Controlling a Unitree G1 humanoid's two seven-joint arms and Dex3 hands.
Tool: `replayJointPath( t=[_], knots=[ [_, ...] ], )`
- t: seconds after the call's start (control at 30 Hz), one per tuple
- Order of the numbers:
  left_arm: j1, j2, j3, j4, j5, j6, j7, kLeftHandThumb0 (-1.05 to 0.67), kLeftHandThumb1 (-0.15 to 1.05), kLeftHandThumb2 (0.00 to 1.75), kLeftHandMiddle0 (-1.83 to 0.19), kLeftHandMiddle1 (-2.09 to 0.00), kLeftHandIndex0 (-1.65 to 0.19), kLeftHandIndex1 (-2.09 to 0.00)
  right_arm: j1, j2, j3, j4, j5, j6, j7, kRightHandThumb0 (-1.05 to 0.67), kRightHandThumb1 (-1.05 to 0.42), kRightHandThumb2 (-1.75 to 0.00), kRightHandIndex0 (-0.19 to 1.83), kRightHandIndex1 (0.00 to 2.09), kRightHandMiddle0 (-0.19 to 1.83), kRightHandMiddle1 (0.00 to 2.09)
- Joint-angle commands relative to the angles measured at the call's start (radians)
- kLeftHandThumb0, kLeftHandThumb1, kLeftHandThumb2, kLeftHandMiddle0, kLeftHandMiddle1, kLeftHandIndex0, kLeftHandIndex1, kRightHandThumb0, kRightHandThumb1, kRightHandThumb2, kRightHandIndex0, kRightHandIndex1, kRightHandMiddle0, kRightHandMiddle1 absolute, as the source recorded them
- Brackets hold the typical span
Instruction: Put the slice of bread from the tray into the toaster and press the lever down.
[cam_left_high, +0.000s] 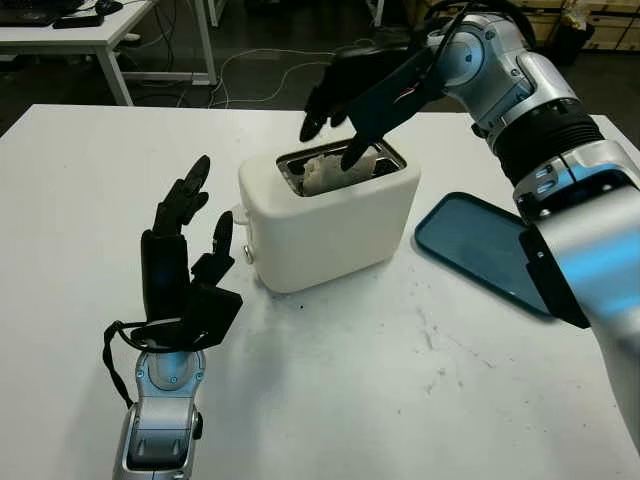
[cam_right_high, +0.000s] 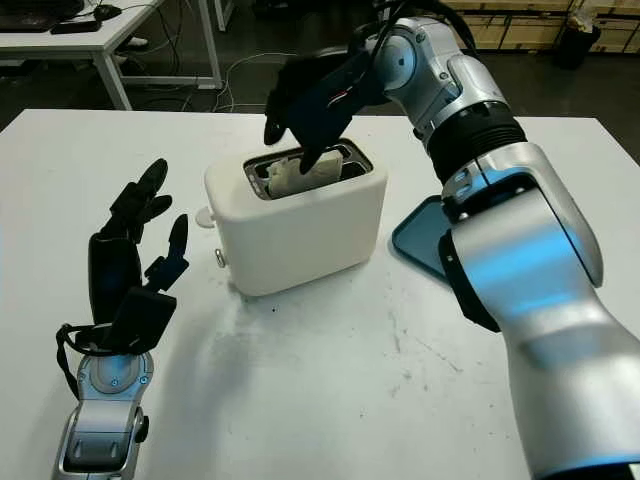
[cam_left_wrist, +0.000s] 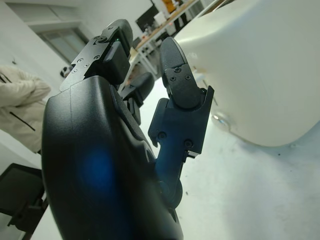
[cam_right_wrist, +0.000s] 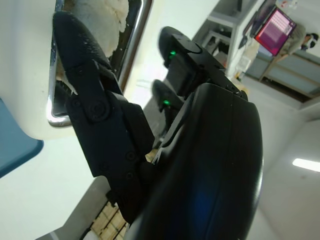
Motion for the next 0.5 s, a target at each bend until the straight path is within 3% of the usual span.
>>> replayJointPath(
  t=[0.0,0.2,0.3,0.47],
  knots=[
    [-0.001,0.002,-0.002,-0.004,0.000,-0.004,-0.005,-0.37,0.92,0.53,-0.11,-0.93,-0.42,-0.02,-0.012,-0.015,-0.005,-0.014,-0.001,0.000,-0.014,-0.94,-0.74,0.00,0.01,0.55,0.36,0.00],
    [-0.003,0.004,0.002,-0.002,0.001,-0.005,-0.005,-0.37,0.92,0.52,-0.10,-0.94,-0.42,-0.02,-0.013,-0.032,-0.029,-0.039,0.020,0.031,-0.022,-0.92,-0.71,0.00,0.00,0.35,0.31,0.00],
    [-0.015,0.032,0.016,-0.010,0.007,-0.003,-0.022,-0.33,0.92,0.51,-0.10,-0.94,-0.43,-0.02,0.023,-0.053,-0.097,-0.058,0.070,0.001,-0.085,-0.92,-0.71,0.00,0.04,0.45,0.36,0.03],
    [-0.080,0.174,0.079,-0.017,0.079,-0.028,-0.055,-0.33,0.92,0.33,-0.21,-0.99,-0.52,-0.07,0.125,-0.098,-0.254,-0.079,0.204,-0.060,-0.242,-0.80,-0.73,-0.01,0.36,0.69,0.59,0.13]
  ],
)
